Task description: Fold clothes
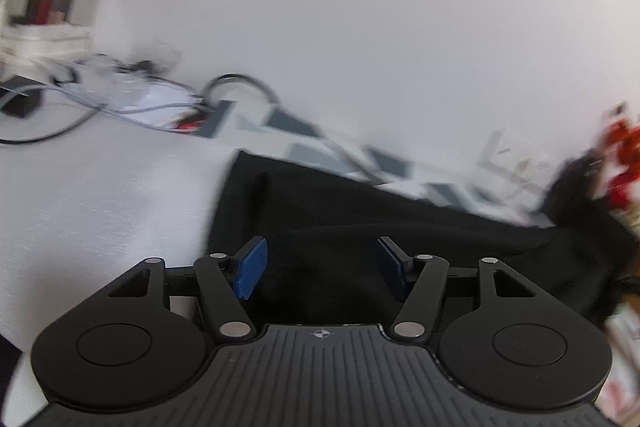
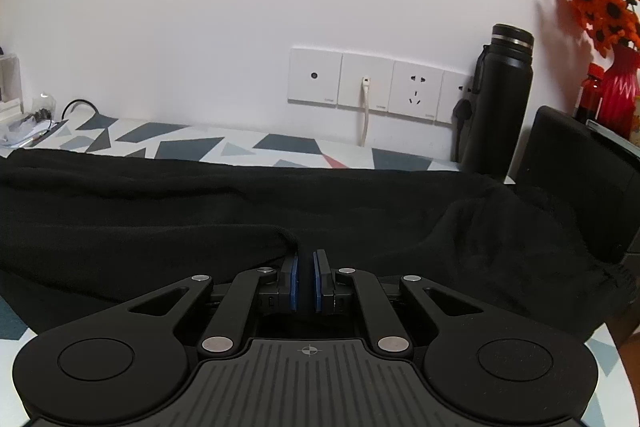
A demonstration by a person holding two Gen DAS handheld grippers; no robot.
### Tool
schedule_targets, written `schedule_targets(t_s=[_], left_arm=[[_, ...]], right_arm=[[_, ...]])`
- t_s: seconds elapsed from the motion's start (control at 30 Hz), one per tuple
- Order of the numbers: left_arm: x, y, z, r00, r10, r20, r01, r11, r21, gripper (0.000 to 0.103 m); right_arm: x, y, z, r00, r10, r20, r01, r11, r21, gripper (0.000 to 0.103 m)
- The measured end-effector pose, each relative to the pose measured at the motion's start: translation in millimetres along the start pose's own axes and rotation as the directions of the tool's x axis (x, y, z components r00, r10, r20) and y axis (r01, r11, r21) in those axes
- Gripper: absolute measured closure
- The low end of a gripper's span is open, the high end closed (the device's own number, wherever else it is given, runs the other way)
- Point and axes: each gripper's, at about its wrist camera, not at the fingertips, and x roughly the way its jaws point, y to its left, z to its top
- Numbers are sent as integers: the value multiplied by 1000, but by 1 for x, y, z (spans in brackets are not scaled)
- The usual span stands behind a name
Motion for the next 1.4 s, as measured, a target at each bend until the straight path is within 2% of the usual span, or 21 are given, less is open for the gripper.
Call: schedule_targets(t_s=[0.03,0.07,0.13,0.2,0.27,0.33,0.4,0.47,0.5,0.6,0.77,0.83,0.87,0.9,0.93,1.07,1.13,1.3,1.4], left_arm=[[5,3,3,1000,-4,-8,4,1000,-23,101],[10,6,7,1000,-10,-17,9,999,-50,102],[16,8,13,999,-29,-16,27,996,-81,102],[16,9,20,999,-36,-20,34,997,-75,101],[16,10,24,999,-26,-37,24,998,-58,88],[18,12,29,998,-6,-56,4,999,-39,76],[25,13,34,997,16,-79,-18,1000,-21,71],[38,13,40,994,28,-103,-29,1000,-9,58],[45,13,43,993,30,-112,-31,999,-8,56],[64,11,48,990,35,-134,-35,999,1,55],[79,11,46,989,29,-145,-29,1000,3,55],[81,13,45,989,24,-144,-24,1000,1,55],[81,14,44,989,22,-144,-22,1000,0,61],[82,15,43,989,19,-143,-20,1000,-2,66],[83,16,42,990,17,-143,-17,1000,-3,73],[85,19,39,990,7,-141,-8,1000,-7,74],[86,21,38,990,2,-140,-4,1000,-9,74],[91,24,27,992,9,-128,-12,1000,-25,74],[90,22,25,993,21,-117,-23,999,-23,76]], right_arm=[[1,0,2,1000,1,0,-1,1000,-3,97],[1,1,4,1000,2,5,-2,1000,-5,98],[-3,2,9,1000,12,15,-12,1000,-11,98],[-8,3,13,998,61,-17,-61,998,-30,91],[-17,6,12,995,91,-40,-95,992,-87,83],[-24,7,12,994,97,-59,-103,988,-111,82],[-31,2,15,993,103,-52,-107,991,-80,78],[-37,-6,20,994,104,-24,-105,994,-32,74],[-40,-10,22,995,102,-8,-102,995,-7,72],[-39,-20,29,998,54,13,-54,998,28,71],[-16,-30,43,1000,-12,-2,12,1000,17,71],[-1,-36,52,1000,-19,-3,19,1000,13,65],[10,-40,55,1000,-25,-10,25,1000,3,53],[22,-44,59,999,-32,-18,32,999,-8,48],[38,-48,61,998,-46,-45,45,999,-20,47],[99,-65,66,984,-48,-173,44,999,-26,47],[121,-66,66,978,-56,-203,49,998,-39,47],[159,-61,64,972,-73,-224,65,997,-44,47],[166,-67,63,977,-51,-207,57,998,22,50]])
